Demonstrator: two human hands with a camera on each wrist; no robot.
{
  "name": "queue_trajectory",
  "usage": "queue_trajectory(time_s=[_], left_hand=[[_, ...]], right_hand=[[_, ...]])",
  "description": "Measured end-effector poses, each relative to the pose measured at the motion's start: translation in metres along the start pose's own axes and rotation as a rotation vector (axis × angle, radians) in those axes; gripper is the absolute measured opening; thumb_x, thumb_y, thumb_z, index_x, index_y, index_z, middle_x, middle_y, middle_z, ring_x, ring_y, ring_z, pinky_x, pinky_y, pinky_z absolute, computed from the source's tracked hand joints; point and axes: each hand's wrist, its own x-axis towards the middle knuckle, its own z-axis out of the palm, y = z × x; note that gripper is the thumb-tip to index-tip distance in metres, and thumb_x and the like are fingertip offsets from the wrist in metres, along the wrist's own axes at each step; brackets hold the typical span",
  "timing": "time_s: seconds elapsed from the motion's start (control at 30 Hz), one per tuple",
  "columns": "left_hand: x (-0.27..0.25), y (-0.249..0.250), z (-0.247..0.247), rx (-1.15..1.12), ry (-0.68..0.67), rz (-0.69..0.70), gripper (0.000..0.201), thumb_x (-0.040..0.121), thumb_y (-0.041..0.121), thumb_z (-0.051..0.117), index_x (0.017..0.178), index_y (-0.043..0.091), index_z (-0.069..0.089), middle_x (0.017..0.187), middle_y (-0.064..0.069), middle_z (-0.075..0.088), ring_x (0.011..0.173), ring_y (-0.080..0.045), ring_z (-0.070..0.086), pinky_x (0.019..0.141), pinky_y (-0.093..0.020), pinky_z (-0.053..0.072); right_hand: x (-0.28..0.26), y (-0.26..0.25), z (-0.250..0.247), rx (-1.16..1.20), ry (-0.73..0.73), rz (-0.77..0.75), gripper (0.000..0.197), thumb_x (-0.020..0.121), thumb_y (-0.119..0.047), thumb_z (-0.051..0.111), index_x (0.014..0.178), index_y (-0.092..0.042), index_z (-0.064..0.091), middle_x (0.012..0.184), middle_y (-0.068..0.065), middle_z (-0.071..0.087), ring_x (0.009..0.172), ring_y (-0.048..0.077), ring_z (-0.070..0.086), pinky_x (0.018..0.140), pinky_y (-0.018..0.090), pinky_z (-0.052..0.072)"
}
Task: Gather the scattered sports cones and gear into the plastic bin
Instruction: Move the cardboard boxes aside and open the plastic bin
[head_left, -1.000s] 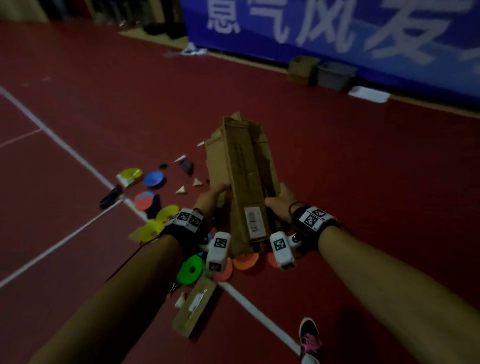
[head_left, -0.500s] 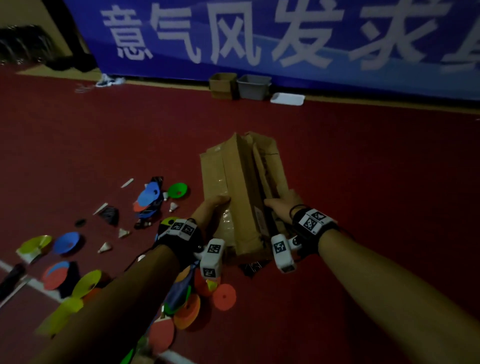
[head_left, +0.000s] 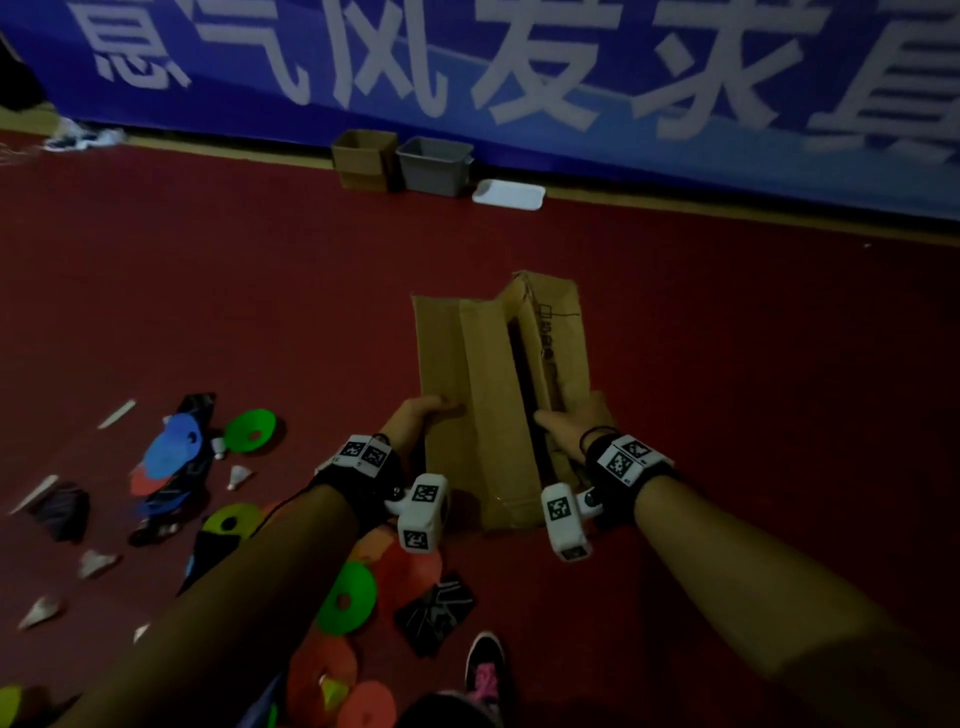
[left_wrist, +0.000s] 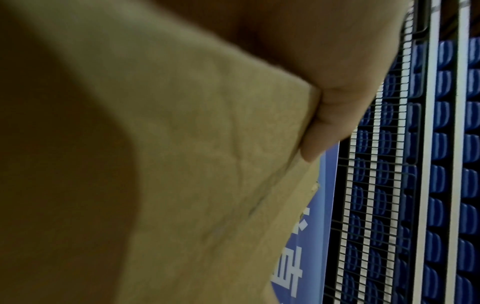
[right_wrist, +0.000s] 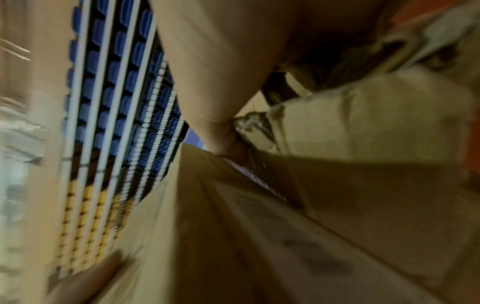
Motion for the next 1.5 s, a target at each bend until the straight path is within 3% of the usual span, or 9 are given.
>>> queue_trajectory(time_s=[0.17,0.37,0.47,0.8,0.9,1.07,1.23,1.37,1.5], left_hand=[[0.105,0.1,0.024,-0.041,0.022,0.036,0.03,0.087,0.025,0.058,0.107,0.007,0.069,0.102,-0.017,0.07,0.092,-0.036,0.065,0.094,-0.052,0.049],[0.22,0.186,0.044,-0.102,0.033,0.077,0.026,0.089,0.027,0.055,0.105,0.009,0.065,0.091,-0.015,0.07,0.082,-0.034,0.066,0.085,-0.048,0.052],[0.301,0.224,0.048,-0.082,0.098,0.08,0.026,0.089,0.027,0.054,0.103,0.007,0.066,0.085,-0.013,0.07,0.075,-0.031,0.066,0.071,-0.041,0.053],[0.5,0.365,0.021,-0.132,0.36,0.14,0.027,0.093,0.025,0.049,0.094,0.003,0.064,0.095,-0.009,0.067,0.087,-0.024,0.062,0.081,-0.039,0.048],[0.544,0.408,-0.008,-0.186,0.445,0.16,0.028,0.093,0.025,0.048,0.088,0.003,0.063,0.091,-0.012,0.065,0.08,-0.026,0.061,0.075,-0.039,0.049],[0.644,0.467,-0.05,-0.236,0.535,0.161,0.03,0.092,0.028,0.049,0.089,0.002,0.064,0.092,-0.013,0.065,0.08,-0.029,0.06,0.076,-0.039,0.049],[0.77,0.535,-0.102,-0.256,0.526,0.169,0.029,0.094,0.024,0.046,0.081,0.005,0.064,0.074,-0.007,0.069,0.076,-0.023,0.06,0.081,-0.039,0.046],[0.852,0.616,-0.126,-0.312,0.417,0.129,0.029,0.093,0.027,0.047,0.09,0.004,0.064,0.085,-0.015,0.065,0.074,-0.032,0.06,0.066,-0.038,0.048],[0.924,0.689,-0.137,-0.288,0.36,0.123,0.029,0.094,0.026,0.045,0.089,0.004,0.063,0.086,-0.013,0.064,0.074,-0.029,0.06,0.065,-0.036,0.047]], right_hand=[[0.116,-0.072,-0.041,-0.058,0.109,0.023,0.095,0.078,-0.036,0.074,0.149,-0.007,0.019,0.142,0.016,0.043,0.125,0.035,0.047,0.083,0.034,0.041],[0.244,-0.131,-0.069,0.036,0.086,0.091,0.107,0.059,-0.059,0.073,0.144,-0.008,0.033,0.135,0.012,0.052,0.115,0.034,0.055,0.089,0.04,0.048],[0.331,-0.161,-0.07,0.136,0.05,0.118,0.08,0.07,-0.051,0.073,0.129,-0.009,0.038,0.125,0.009,0.053,0.11,0.031,0.055,0.085,0.041,0.046],[0.63,-0.297,-0.047,0.105,-0.135,0.014,0.111,0.054,-0.062,0.074,0.145,-0.013,0.035,0.136,0.007,0.051,0.114,0.033,0.056,0.089,0.042,0.048],[0.724,-0.346,-0.018,0.036,-0.212,-0.014,0.129,0.031,-0.076,0.078,0.141,-0.019,0.042,0.131,0.006,0.057,0.107,0.03,0.06,0.089,0.047,0.051],[0.745,-0.468,-0.007,0.029,-0.157,-0.126,0.068,0.078,-0.031,0.075,0.126,0.0,0.037,0.117,0.002,0.051,0.107,0.021,0.052,0.088,0.034,0.044],[0.888,-0.544,0.06,-0.009,-0.104,-0.181,0.108,0.053,-0.052,0.076,0.143,-0.009,0.036,0.137,0.013,0.052,0.119,0.033,0.055,0.098,0.048,0.048],[0.944,-0.638,0.083,-0.054,-0.152,-0.233,0.067,0.071,-0.034,0.078,0.124,-0.004,0.051,0.108,0.007,0.061,0.094,0.028,0.061,0.076,0.034,0.05],[1.001,-0.706,0.104,-0.084,-0.266,-0.24,0.068,0.078,-0.026,0.076,0.133,-0.009,0.04,0.123,0.008,0.052,0.103,0.026,0.055,0.075,0.03,0.046]])
